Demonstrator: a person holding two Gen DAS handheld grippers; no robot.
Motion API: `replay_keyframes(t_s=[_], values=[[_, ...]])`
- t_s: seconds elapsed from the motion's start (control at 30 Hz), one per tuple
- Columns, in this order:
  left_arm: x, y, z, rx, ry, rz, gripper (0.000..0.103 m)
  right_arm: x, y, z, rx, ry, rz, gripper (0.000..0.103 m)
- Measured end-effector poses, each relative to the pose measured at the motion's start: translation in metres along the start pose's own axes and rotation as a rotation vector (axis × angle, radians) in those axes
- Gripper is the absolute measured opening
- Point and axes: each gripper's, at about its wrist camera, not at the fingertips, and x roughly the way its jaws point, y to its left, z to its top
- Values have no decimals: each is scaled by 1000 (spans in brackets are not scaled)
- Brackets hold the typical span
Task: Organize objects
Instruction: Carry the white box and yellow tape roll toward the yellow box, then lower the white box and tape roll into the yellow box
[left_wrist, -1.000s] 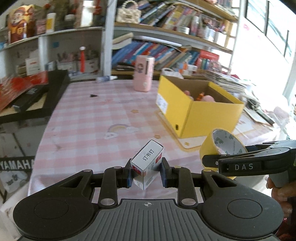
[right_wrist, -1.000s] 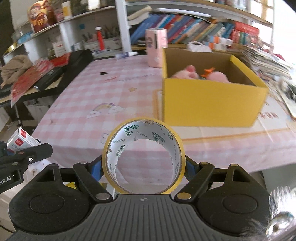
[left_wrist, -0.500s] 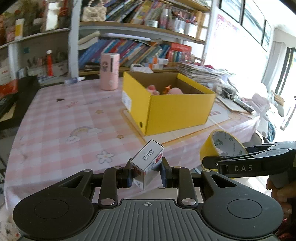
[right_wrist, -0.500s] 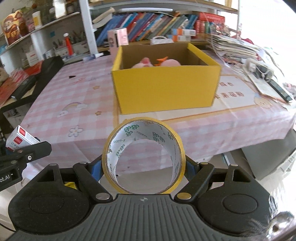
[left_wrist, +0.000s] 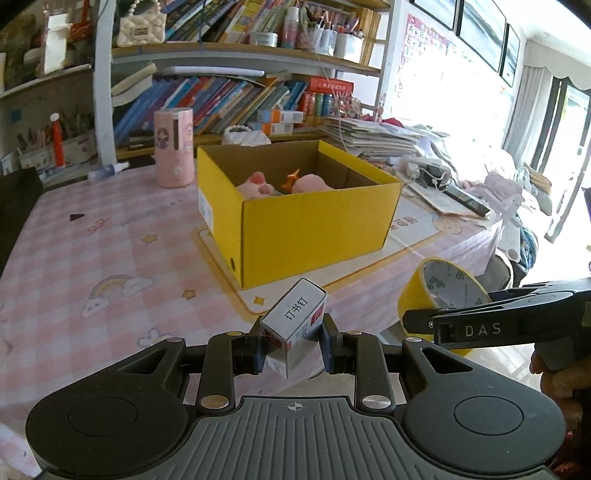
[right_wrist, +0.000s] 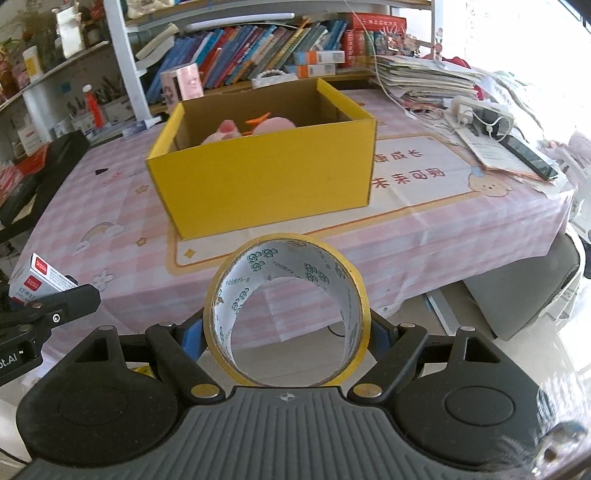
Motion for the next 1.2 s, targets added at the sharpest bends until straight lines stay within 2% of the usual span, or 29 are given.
replay_keyframes(t_s=[0.33, 0.57, 0.87, 0.97, 1.2], values=[[26, -13, 25, 21, -25, 16, 27, 20, -26, 28, 4, 3, -4, 80], [44, -19, 59, 36, -84, 49, 27, 30, -38, 73, -39, -92, 6, 80], [80, -23, 103, 43, -150, 123, 27, 53, -42, 141, -113, -208, 76, 80], [95, -24, 111, 47, -143, 149, 27, 66, -43, 159, -134, -221, 102, 80], [135, -26, 116, 44, -73, 206, 27, 99, -40, 187, -176, -211, 158, 80]])
